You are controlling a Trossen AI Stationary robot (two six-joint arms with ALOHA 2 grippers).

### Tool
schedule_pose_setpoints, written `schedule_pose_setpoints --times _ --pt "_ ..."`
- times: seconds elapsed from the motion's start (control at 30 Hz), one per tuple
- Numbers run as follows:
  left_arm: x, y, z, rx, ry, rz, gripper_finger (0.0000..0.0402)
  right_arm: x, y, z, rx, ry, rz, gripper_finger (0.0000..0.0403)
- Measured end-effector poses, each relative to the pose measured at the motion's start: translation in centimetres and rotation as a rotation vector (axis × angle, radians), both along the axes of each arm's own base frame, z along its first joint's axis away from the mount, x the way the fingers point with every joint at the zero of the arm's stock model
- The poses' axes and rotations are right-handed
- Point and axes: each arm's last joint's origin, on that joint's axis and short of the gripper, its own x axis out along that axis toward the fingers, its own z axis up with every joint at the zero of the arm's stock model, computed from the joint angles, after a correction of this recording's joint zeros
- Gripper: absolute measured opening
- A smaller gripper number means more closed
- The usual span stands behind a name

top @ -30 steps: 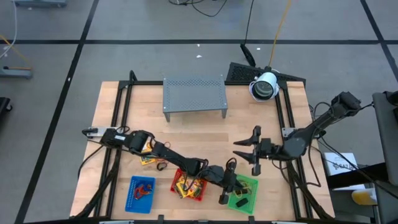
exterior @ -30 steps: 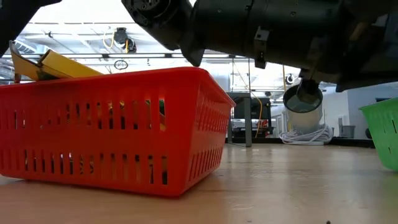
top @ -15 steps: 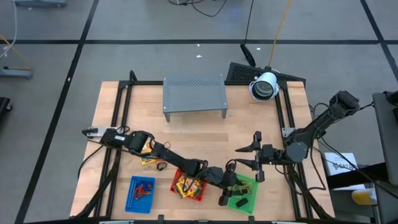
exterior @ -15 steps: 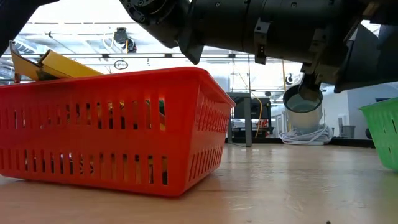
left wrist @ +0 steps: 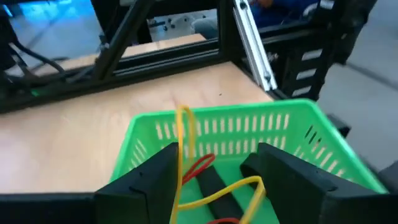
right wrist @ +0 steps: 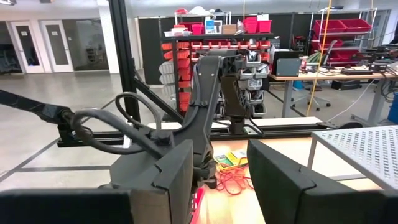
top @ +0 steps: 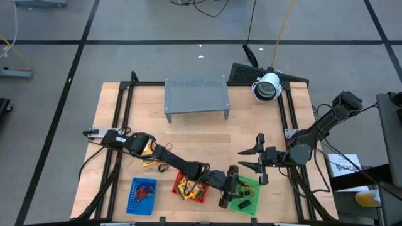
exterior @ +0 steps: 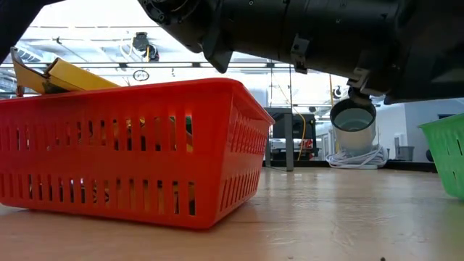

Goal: Pick & Place Office Desk Supplies
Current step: Put the yellow rubber band into the green basket, then put the top red rubber band into the green basket

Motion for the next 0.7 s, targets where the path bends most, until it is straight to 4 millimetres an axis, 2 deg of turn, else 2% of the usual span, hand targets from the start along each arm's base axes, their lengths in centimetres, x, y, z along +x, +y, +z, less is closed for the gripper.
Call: schedule_pose_setpoints --times 0.2,0.5,0.7 --pt "-0.1 -0.3 0.0 0.13 -0.039 0.057 0.0225 0.0 0.0 0.0 0.0 0.0 0.0 0.0141" --pt "-0.1 -0.4 0.3 0.162 -0.076 0.103 0.0225 0.0 0.0 0.0 0.0 0.0 0.0 0.0141" --pt "-0.4 -0.4 2.9 0.07 -0.102 0.116 0.0225 0.0 0.0 -0.1 -0.009 0.01 0.0 0.0141"
